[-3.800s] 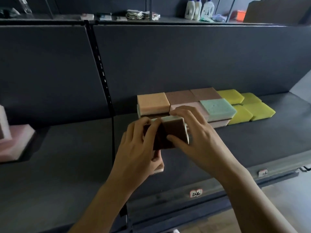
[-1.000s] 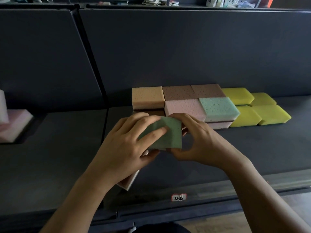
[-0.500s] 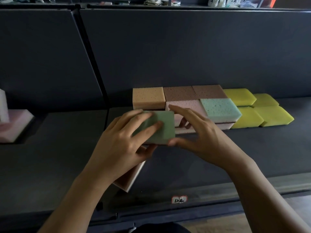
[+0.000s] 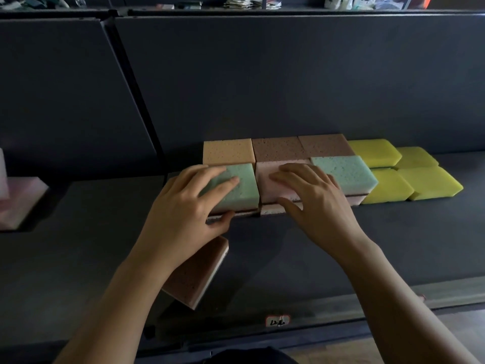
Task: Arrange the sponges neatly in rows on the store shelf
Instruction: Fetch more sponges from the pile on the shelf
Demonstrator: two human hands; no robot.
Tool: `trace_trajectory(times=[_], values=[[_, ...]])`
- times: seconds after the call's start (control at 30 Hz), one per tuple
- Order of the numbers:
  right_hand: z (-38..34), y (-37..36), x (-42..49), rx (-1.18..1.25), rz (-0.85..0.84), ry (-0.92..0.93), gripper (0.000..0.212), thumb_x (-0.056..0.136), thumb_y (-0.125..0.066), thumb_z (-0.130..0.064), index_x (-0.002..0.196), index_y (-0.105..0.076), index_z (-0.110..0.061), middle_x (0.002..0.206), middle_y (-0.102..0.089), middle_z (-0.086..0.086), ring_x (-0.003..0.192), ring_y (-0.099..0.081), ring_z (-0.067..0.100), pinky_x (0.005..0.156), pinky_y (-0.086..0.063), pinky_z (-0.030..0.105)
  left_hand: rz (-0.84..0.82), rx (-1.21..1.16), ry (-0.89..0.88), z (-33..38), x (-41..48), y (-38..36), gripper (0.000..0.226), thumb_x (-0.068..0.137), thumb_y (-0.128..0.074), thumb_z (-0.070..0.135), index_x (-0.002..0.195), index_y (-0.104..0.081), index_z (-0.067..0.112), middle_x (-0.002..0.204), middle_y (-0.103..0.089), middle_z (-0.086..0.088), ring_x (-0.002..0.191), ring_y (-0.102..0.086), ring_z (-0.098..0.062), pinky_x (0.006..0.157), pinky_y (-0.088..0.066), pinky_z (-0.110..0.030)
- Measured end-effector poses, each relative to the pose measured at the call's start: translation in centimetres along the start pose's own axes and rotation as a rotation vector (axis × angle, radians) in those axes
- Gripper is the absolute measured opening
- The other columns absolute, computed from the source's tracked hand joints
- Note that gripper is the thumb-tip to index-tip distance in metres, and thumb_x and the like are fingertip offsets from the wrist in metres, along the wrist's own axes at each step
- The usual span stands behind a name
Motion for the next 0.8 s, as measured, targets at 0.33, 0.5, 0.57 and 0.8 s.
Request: trace_trajectory(times=[0.33, 0.5, 0.57, 0.8], values=[[0.1, -0.2, -0.2, -0.006, 0.018, 0.018, 0.042, 0.086, -0.072, -0.019, 0.127, -0.062, -0.021, 0.131, -0.059, -0.001, 0.123, -0.051, 0.024, 0.098, -0.043, 0.041, -0.054, -0.030, 0.034, 0.0, 0.9, -1.8, 0.054, 0.083, -0.068, 0.031, 0.134, -0.057, 0.018, 0.138, -0.050, -0.001, 0.131, -0.044, -0.022, 0.097, -0.050, -0.043], [0.3, -0.2, -0.1, 0.000, 0.021, 0.031, 0.042, 0.086, -0.072, -0.018, 0.127, -0.062, -0.021, 0.130, -0.059, -0.001, 0.122, -0.051, 0.024, 0.098, -0.043, 0.041, -0.047, -0.017, 0.035, 0.1, 1.3, -2.0, 0.053, 0.084, -0.069, 0.031, 0.134, -0.057, 0.019, 0.137, -0.050, 0.000, 0.130, -0.044, -0.020, 0.095, -0.048, -0.036], [0.3, -0.2, 0.0, -0.006, 0.024, 0.037, 0.042, 0.086, -0.073, -0.017, 0.127, -0.062, -0.020, 0.130, -0.059, -0.001, 0.122, -0.052, 0.024, 0.098, -0.043, 0.041, -0.058, -0.013, 0.038, 0.1, 1.4, -2.1, 0.054, 0.084, -0.069, 0.031, 0.135, -0.055, 0.019, 0.138, -0.048, 0.000, 0.131, -0.043, -0.021, 0.094, -0.048, -0.036], [0.3, -0.4, 0.0, -0.038, -0.026, 0.027, 0.054, 0.080, -0.078, -0.027, 0.129, -0.059, -0.023, 0.133, -0.056, -0.003, 0.125, -0.048, 0.023, 0.101, -0.040, 0.040, -0.082, -0.009, 0.051, 0.1, 1.4, -2.2, 0.060, 0.081, -0.071, 0.033, 0.136, -0.053, 0.019, 0.140, -0.046, 0.000, 0.133, -0.040, -0.020, 0.095, -0.046, -0.035]])
Point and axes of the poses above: each hand's wrist, its own x-axis towards the middle knuckle, its own y-axis out of the back of the hand, z = x × y, the point moved 2 cm from there along x, towards the middle knuckle
